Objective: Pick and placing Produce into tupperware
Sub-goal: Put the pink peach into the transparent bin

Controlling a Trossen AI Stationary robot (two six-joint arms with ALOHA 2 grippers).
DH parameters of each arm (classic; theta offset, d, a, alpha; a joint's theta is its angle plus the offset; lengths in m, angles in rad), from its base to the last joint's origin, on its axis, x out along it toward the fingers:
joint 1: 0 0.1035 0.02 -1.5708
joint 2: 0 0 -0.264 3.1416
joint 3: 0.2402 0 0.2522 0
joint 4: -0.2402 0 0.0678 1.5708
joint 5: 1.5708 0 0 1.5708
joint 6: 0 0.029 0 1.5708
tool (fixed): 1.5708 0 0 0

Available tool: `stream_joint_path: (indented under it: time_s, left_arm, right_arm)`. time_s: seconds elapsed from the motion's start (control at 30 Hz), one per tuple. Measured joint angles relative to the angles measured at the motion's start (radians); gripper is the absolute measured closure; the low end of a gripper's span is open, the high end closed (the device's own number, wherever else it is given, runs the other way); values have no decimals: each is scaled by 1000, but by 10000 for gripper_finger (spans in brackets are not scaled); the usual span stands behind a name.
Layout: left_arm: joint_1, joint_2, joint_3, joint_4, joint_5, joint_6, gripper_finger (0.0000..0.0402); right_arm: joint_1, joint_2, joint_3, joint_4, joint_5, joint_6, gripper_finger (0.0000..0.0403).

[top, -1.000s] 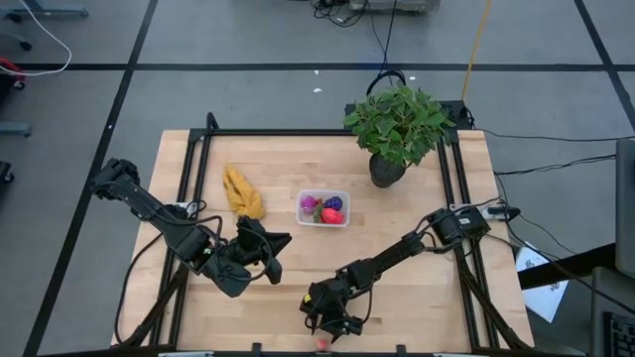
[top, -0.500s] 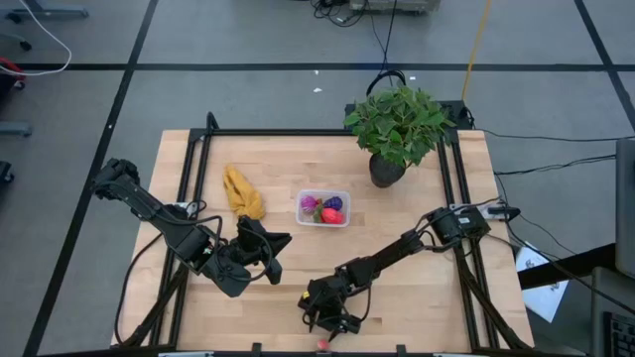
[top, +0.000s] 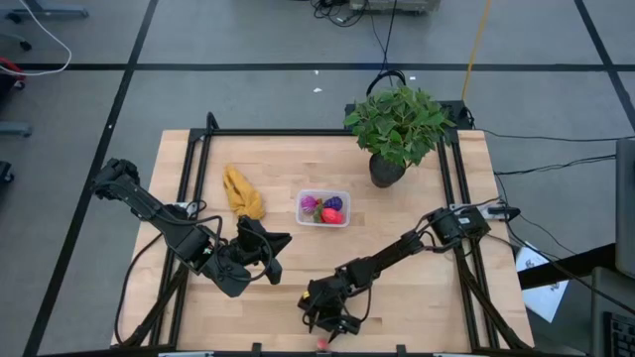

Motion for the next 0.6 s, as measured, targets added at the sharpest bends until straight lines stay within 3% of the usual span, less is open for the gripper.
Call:
stream_joint_path:
  time_s: [0.6]
  left_arm:
    - [0,0,0,2,0,-3,355]
  right_arm:
    - [20,0,0,5,0,15,129]
